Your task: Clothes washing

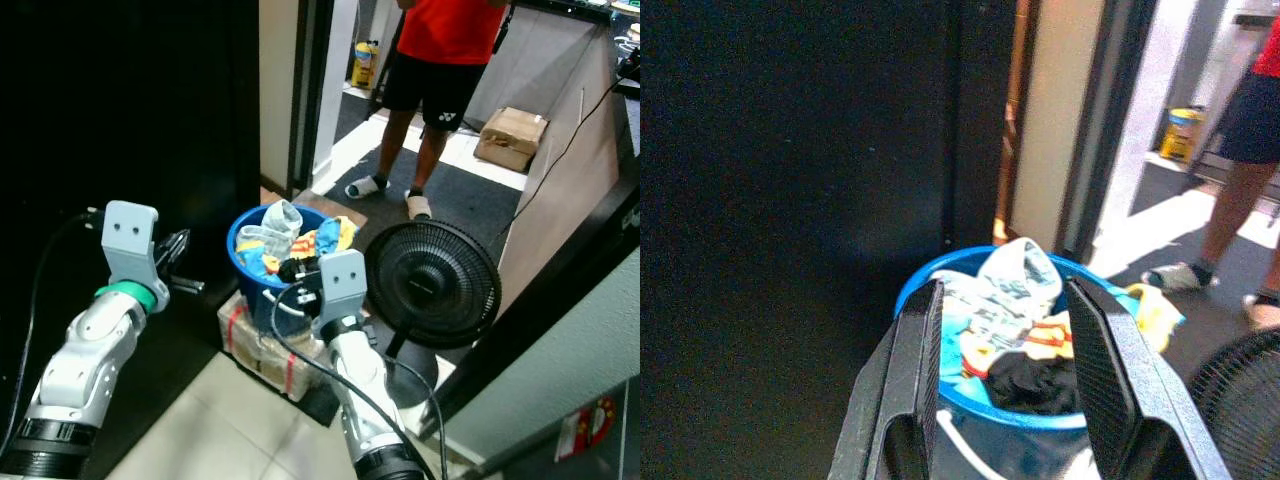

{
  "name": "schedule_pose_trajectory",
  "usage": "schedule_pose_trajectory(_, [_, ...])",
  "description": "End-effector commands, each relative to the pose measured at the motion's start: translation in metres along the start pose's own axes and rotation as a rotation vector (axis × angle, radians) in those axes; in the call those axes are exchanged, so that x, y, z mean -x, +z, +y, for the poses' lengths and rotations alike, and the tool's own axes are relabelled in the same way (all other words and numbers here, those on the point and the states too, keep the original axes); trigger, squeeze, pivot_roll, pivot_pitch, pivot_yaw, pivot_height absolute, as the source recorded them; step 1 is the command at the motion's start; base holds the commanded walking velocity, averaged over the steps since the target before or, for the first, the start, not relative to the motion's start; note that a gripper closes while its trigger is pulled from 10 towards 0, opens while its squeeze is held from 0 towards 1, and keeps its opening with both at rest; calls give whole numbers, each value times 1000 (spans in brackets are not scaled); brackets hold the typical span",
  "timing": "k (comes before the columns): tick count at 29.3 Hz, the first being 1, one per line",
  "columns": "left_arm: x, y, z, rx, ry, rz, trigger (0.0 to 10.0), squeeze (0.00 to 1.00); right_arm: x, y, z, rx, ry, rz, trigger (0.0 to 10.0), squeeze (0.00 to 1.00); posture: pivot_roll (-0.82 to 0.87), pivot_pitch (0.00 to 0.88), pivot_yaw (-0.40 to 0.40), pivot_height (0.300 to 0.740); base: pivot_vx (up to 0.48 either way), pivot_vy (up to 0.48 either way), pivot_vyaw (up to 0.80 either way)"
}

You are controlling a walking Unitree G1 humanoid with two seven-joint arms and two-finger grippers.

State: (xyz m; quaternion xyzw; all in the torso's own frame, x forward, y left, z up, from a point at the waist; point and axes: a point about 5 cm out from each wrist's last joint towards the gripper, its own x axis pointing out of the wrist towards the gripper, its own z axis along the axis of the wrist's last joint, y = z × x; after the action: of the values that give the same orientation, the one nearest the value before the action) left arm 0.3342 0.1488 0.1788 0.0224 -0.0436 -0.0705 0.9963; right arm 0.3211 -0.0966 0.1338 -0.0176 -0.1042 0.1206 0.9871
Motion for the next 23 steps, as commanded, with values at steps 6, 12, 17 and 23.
schedule_pose_trajectory(6, [0,-4,-3,-3,-8,12,10000,0,3,-6,-2,-1,-4,22,10000,0,123,32,14,740,469,0,0])
schedule_pose_trajectory(12, [0,-4,-3,-4,-8,13,10000,0,3,-6,-1,0,0,23,10000,0,123,32,14,740,469,0,0])
schedule_pose_trajectory(17, [0,-5,-3,-4,-9,14,10000,0,3,-6,-1,0,3,23,10000,0,123,33,11,740,469,0,0])
schedule_pose_trajectory(23, [0,-5,-3,-4,-9,15,10000,0,3,-7,-1,2,6,22,10000,0,123,32,11,740,469,0,0])
